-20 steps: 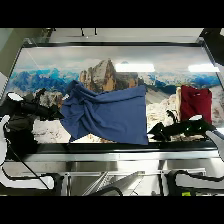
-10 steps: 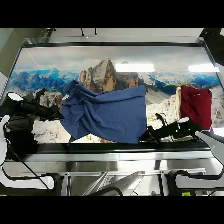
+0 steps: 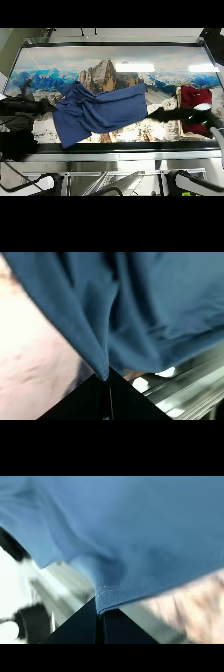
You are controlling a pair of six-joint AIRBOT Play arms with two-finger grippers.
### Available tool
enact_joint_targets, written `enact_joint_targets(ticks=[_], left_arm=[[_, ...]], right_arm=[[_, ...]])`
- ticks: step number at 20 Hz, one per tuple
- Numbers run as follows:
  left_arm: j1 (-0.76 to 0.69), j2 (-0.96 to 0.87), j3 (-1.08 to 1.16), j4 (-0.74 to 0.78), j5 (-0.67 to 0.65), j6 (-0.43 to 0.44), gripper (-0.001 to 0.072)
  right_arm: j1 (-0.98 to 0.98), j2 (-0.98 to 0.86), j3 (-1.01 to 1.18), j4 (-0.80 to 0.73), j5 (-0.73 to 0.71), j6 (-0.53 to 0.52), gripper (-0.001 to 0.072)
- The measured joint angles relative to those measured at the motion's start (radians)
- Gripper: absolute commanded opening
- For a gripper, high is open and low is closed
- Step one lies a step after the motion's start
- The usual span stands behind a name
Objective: Fold the shirts.
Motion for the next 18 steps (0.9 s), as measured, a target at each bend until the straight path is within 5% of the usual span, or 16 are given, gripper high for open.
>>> enact_joint_targets(ticks=[9, 14, 18], left_arm=[[0.262, 0.389, 0.427, -0.629, -0.177, 0.058, 0.0018], [0.345, 0.411, 0.836, -0.708, -0.193, 0.048, 0.0018], [0.359, 0.364, 0.884, -0.640, -0.183, 0.024, 0.0018]], right_arm=[[-0.196, 0.329, 0.839, -0.043, -0.091, -0.042, 0.0022], [-0.227, 0.361, 1.139, -0.193, -0.142, -0.029, 0.0021], [-0.269, 0.295, 1.070, -0.109, -0.078, -0.039, 0.0021]])
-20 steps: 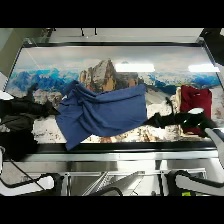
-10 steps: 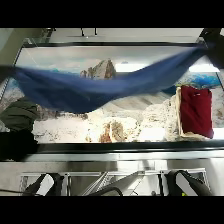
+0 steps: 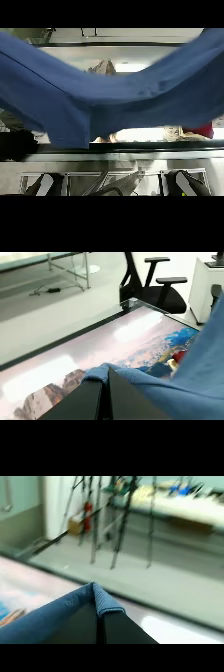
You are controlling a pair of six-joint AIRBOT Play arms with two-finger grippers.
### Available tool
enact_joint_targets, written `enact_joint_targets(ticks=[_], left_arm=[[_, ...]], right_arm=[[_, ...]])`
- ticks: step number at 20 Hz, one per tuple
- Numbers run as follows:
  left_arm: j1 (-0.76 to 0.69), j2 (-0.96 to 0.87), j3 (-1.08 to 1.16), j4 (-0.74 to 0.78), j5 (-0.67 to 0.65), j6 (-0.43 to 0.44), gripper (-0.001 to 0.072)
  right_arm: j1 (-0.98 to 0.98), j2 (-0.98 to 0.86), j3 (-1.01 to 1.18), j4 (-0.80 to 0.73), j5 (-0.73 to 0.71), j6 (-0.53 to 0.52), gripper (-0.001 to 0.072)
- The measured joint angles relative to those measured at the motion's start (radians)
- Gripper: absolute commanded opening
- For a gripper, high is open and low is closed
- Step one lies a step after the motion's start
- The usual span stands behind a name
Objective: Fold the shirts.
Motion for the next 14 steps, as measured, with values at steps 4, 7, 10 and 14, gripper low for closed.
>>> enact_joint_targets(ticks=[4, 7, 10, 14], left_arm=[[-0.054, -0.031, -0.254, 0.113, 0.021, 0.061, 0.0019], [-0.209, -0.121, -0.449, 0.274, 0.111, 0.103, 0.0018], [-0.368, -0.293, -0.542, 0.427, 0.281, 0.121, 0.0018], [-0.496, -0.623, -0.426, 0.518, 0.383, 0.091, 0.0018]], right_arm=[[0.006, -0.089, -0.272, 0.140, 0.043, -0.075, 0.0021], [0.103, -0.208, -0.499, 0.172, -0.013, -0.154, 0.0021], [0.178, -0.402, -0.608, 0.172, -0.121, -0.213, 0.0021], [0.212, -0.706, -0.576, 0.264, -0.212, -0.268, 0.0021]])
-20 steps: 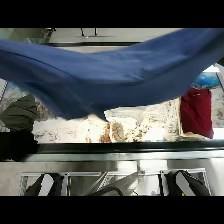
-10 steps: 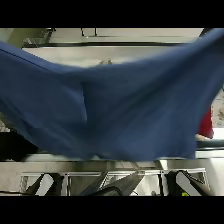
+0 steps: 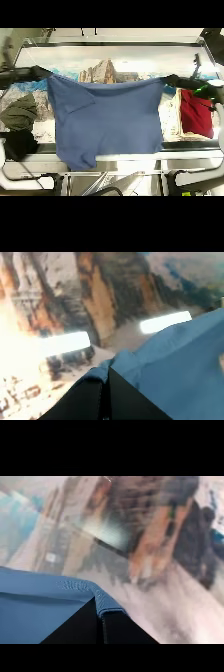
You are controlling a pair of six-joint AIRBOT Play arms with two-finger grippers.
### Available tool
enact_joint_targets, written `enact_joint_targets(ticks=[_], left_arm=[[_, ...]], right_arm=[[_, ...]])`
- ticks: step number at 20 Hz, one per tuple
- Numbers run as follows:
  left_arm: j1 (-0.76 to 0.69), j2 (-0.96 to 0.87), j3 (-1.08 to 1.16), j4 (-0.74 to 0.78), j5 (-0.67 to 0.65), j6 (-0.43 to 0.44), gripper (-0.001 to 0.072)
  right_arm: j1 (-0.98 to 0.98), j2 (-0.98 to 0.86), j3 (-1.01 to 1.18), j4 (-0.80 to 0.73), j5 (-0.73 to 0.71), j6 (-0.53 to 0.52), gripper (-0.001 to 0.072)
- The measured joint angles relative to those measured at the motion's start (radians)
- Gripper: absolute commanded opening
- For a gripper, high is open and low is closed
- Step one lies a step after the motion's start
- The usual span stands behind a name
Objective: Fold the shirts.
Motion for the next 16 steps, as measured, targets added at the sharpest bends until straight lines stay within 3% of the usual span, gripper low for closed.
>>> enact_joint_targets(ticks=[3, 7, 16], left_arm=[[-0.057, -0.229, 0.214, 0.072, -0.034, -0.082, 0.0018], [-0.081, -0.373, 0.418, 0.208, -0.091, -0.195, 0.0018], [-0.080, -0.421, 0.369, 0.399, -0.147, -0.258, 0.0018]], right_arm=[[0.006, -0.172, 0.126, 0.078, -0.002, -0.012, 0.0021], [-0.019, -0.264, 0.247, 0.074, 0.018, 0.031, 0.0021], [-0.032, -0.296, 0.252, -0.201, 0.214, 0.169, 0.0021]])
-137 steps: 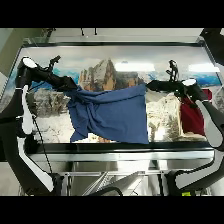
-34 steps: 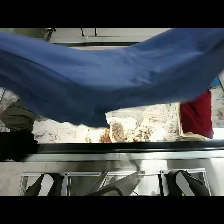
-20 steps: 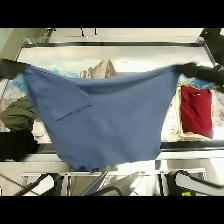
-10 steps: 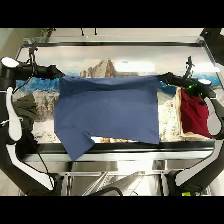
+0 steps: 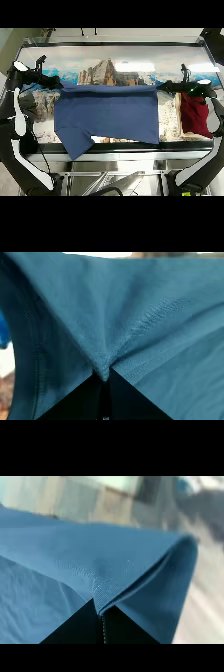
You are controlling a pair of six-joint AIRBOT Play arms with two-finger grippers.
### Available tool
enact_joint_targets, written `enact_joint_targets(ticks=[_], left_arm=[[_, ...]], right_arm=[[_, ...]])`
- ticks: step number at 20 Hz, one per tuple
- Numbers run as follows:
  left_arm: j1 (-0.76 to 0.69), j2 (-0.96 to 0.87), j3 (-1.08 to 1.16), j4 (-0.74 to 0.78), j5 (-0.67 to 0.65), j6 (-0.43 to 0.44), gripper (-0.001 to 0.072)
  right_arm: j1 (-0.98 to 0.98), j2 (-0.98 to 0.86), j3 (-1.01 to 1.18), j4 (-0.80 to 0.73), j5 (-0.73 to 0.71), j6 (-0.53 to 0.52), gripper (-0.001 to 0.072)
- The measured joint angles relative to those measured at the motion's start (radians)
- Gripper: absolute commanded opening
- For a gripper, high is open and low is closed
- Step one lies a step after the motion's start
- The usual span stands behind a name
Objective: Fold the shirts.
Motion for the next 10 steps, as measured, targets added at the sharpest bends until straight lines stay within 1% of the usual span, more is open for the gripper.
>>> enact_joint_targets(ticks=[3, 8, 9, 10], left_arm=[[0.000, -0.002, -0.006, 0.039, -0.005, -0.004, 0.0018], [-0.004, -0.003, -0.010, 0.071, -0.001, -0.003, 0.0019], [-0.006, -0.003, -0.010, 0.073, -0.001, -0.004, 0.0020], [-0.009, -0.003, -0.009, 0.076, -0.001, -0.004, 0.0023]], right_arm=[[0.012, -0.001, -0.061, -0.044, 0.030, 0.020, 0.0020], [0.023, -0.001, -0.135, -0.069, 0.045, 0.040, 0.0023], [0.024, 0.000, -0.141, -0.072, 0.050, 0.043, 0.0071], [0.024, 0.003, -0.145, -0.076, 0.053, 0.046, 0.0281]])
